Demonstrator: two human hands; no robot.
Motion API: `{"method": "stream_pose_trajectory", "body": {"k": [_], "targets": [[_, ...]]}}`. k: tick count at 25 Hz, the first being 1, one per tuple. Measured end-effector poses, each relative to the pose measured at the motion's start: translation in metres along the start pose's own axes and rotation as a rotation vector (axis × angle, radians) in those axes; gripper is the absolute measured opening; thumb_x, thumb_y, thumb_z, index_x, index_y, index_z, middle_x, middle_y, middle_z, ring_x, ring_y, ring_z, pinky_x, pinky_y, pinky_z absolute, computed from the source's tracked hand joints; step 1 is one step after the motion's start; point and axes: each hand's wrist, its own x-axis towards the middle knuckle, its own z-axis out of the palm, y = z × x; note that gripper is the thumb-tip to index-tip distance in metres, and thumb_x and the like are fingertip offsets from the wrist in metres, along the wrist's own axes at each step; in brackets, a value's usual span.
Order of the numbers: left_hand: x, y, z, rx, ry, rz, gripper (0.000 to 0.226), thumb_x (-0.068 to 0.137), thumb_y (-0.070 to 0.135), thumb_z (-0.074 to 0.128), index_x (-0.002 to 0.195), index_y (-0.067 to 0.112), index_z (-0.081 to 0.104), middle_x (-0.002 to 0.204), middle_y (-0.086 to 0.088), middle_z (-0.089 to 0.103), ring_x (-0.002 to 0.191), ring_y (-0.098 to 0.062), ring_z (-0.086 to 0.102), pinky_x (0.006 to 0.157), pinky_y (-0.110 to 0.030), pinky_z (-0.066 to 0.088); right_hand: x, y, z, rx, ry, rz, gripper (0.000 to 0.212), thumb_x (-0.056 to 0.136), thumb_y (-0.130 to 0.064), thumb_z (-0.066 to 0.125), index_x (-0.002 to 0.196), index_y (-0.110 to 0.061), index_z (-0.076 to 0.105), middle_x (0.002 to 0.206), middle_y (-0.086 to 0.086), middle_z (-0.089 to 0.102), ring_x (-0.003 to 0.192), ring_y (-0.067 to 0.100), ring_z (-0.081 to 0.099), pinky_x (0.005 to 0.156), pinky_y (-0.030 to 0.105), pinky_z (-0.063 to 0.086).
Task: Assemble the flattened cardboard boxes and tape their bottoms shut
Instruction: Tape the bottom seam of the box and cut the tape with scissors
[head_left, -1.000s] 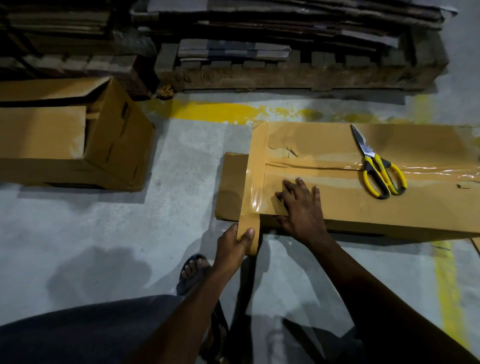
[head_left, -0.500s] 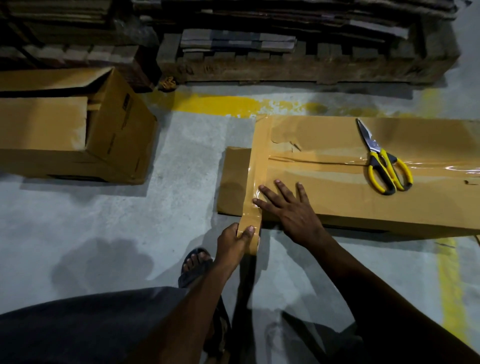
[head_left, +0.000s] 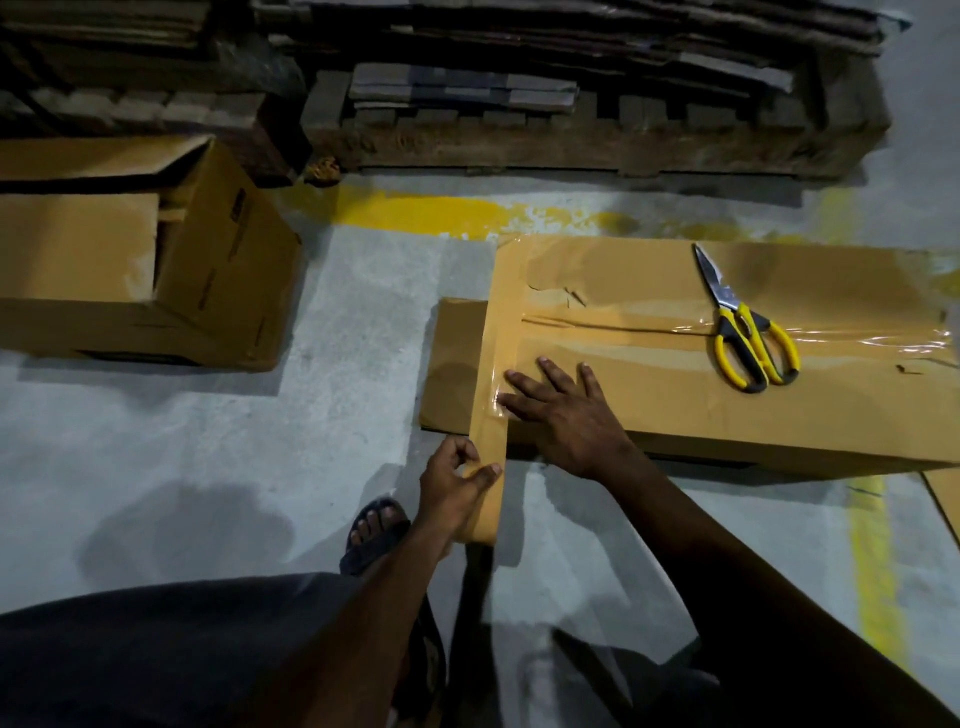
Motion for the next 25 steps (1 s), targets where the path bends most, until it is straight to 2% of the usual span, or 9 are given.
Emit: {"method": "stream_pose_trajectory", "body": {"k": [2,5,7,10,16,19,21,23,25], "targets": [[-0.001,0.001,0.001,-0.025,-0.016,0.001,0.022,0.077,0.009,0.076,0.076,0.023,0.059,0.084,0.008,0.065,0.087,-0.012,0.06,0.076,-0.026,0.045,-0.005,0.023,-0.012,0.095,0.189,0.235,0.05,0.094,-0.042,0.041,0.143,-0.033,0.044,0.16,0.0,0.027,0.148,0.033,0.017,0.117,0.061,0.011],[0.003,0.0,0.002,-0.031,-0.054,-0.045,0.016,0.078,0.013,0.076,0.078,0.027,0.069,0.087,0.013,0.069,0.09,-0.013,0.063,0.082,-0.03,0.05,-0.035,0.091,-0.034,0.163,0.584,0.752,0.04,0.09,-0.022,0.046,0.127,-0.015,0.059,0.136,0.018,0.051,0.125,0.04,0.046,0.104,0.052,0.039],[0.006,-0.003,0.001,-0.002,-0.072,-0.074,0.014,0.079,0.017,0.076,0.082,0.03,0.071,0.096,0.012,0.07,0.096,-0.015,0.063,0.088,-0.037,0.052,-0.056,0.124,-0.047,0.179,0.456,0.958,0.035,0.094,-0.014,0.05,0.129,-0.011,0.054,0.13,0.022,0.05,0.118,0.043,0.046,0.095,0.052,0.044],[0.009,-0.007,-0.001,0.005,-0.092,-0.074,0.015,0.08,0.02,0.075,0.09,0.032,0.072,0.107,0.006,0.068,0.101,-0.017,0.062,0.088,-0.035,0.051,-0.065,0.135,-0.05,0.158,0.286,0.975,0.05,0.086,-0.008,0.067,0.132,-0.01,0.049,0.126,0.023,0.047,0.114,0.044,0.045,0.089,0.05,0.046],[0.004,0.004,-0.006,0.005,-0.103,-0.086,0.008,0.083,0.016,0.073,0.084,0.023,0.072,0.095,0.005,0.069,0.092,-0.017,0.062,0.078,-0.028,0.047,-0.07,0.144,-0.052,0.269,0.217,1.081,0.043,0.093,-0.034,0.059,0.12,-0.001,0.05,0.118,0.026,0.058,0.11,0.044,0.056,0.088,0.049,0.047],[0.003,0.005,-0.007,0.011,-0.111,-0.094,0.008,0.082,0.018,0.074,0.078,0.025,0.073,0.093,0.003,0.071,0.092,-0.018,0.063,0.081,-0.029,0.048,-0.066,0.135,-0.068,0.354,0.015,0.856,0.038,0.083,-0.038,0.07,0.102,-0.006,0.064,0.101,0.022,0.068,0.095,0.039,0.064,0.08,0.04,0.05],[0.0,0.008,-0.008,-0.008,-0.134,-0.088,0.01,0.083,0.015,0.072,0.08,0.025,0.072,0.092,0.005,0.07,0.09,-0.014,0.063,0.076,-0.024,0.047,-0.058,0.119,-0.078,0.54,-0.128,0.532,0.019,0.076,-0.024,0.073,0.091,-0.014,0.068,0.089,0.014,0.071,0.085,0.032,0.066,0.073,0.037,0.051],[-0.001,0.011,-0.01,-0.01,-0.149,-0.09,0.013,0.085,0.013,0.07,0.08,0.025,0.071,0.088,0.008,0.069,0.086,-0.011,0.062,0.07,-0.019,0.046,-0.049,0.096,-0.081,0.709,-0.349,0.27,0.022,0.074,-0.006,0.077,0.092,-0.016,0.068,0.085,0.009,0.072,0.079,0.026,0.066,0.068,0.037,0.051],[-0.002,0.013,-0.009,-0.018,-0.154,-0.095,0.014,0.084,0.011,0.07,0.08,0.024,0.071,0.085,0.009,0.068,0.082,-0.009,0.061,0.066,-0.013,0.046,-0.045,0.085,-0.077,0.746,-0.561,0.165,0.024,0.074,-0.017,0.084,0.091,-0.019,0.067,0.081,0.002,0.071,0.076,0.02,0.064,0.067,0.034,0.05]]}}
